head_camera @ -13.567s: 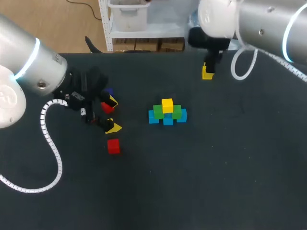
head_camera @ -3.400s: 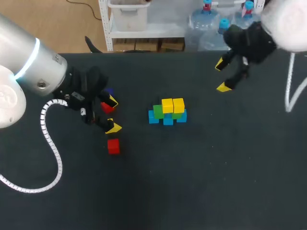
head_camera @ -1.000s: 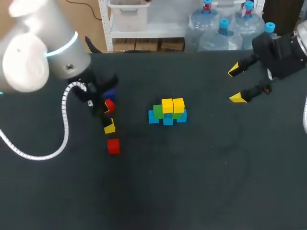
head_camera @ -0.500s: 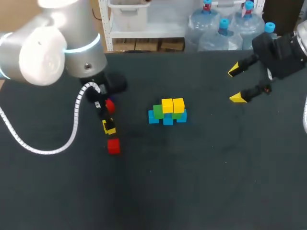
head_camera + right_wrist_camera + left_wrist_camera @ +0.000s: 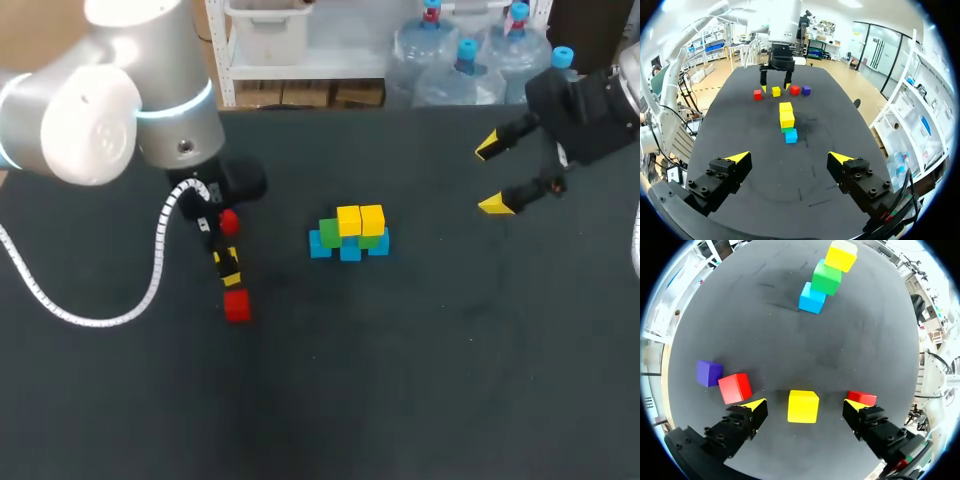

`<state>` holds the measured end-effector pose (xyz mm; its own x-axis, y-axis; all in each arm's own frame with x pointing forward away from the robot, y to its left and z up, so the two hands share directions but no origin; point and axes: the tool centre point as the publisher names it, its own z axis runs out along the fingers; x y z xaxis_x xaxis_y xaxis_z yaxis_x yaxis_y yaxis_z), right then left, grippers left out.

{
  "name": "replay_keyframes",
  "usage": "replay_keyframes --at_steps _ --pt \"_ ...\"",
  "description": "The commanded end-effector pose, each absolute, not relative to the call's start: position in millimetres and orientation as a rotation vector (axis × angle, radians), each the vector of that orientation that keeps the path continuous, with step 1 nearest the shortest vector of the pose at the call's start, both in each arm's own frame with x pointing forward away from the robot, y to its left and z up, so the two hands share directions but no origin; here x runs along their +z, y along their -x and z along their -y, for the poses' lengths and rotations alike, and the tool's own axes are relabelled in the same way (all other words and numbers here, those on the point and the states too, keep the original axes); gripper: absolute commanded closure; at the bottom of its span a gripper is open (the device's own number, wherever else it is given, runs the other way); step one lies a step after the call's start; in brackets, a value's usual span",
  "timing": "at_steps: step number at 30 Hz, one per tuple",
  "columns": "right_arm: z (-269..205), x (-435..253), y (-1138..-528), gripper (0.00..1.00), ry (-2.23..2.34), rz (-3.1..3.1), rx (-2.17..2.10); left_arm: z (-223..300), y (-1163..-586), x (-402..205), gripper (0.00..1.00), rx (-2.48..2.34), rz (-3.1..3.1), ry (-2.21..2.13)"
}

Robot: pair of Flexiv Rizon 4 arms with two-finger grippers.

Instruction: Place the blue cubes, place green cubes on the blue cubes, place the yellow cubes on the green cubes, then place the red cubes on the yellow cubes, and place purple cube on the red cubes.

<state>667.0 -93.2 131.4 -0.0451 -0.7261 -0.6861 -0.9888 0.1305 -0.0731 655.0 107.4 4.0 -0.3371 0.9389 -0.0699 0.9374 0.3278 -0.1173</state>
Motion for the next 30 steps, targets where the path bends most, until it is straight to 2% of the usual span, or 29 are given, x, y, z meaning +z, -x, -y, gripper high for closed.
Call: replay_keyframes --at_steps 1,18,19,20,21,22,23,30 --pt "93.2 131.1 -666.7 0.0 1.65 -1.827 0.58 -107.3 -658.5 2.2 0.0 0.227 2.541 1.814" --pt "93.2 131.1 -666.7 0.0 1.65 -1.827 0.58 -106.9 -656.9 -3.2 0.0 0.233 2.537 1.824" --pt "93.2 131.1 -666.7 0.0 1.65 -1.827 0.58 -106.8 -656.4 -3.8 0.24 0.235 2.528 1.831" --pt "93.2 131.1 -666.7 0.0 1.65 -1.827 0.58 -106.6 -656.1 -4.1 0.58 0.234 2.528 1.831" --pt "93.2 131.1 -666.7 0.0 1.65 -1.827 0.58 -106.3 -655.9 -4.8 0.68 0.238 2.52 1.834" --pt "93.2 131.1 -666.7 0.0 1.65 -1.827 0.58 -106.1 -655.8 -5.3 0.98 0.237 2.519 1.835" --pt "93.2 131.1 -666.7 0.0 1.65 -1.827 0.58 -105.9 -655.7 -5.7 1.0 0.236 2.518 1.836" --pt "93.2 131.1 -666.7 0.0 1.65 -1.827 0.58 -100.0 -654.7 -1.0 1.0 0.23 2.512 1.876"
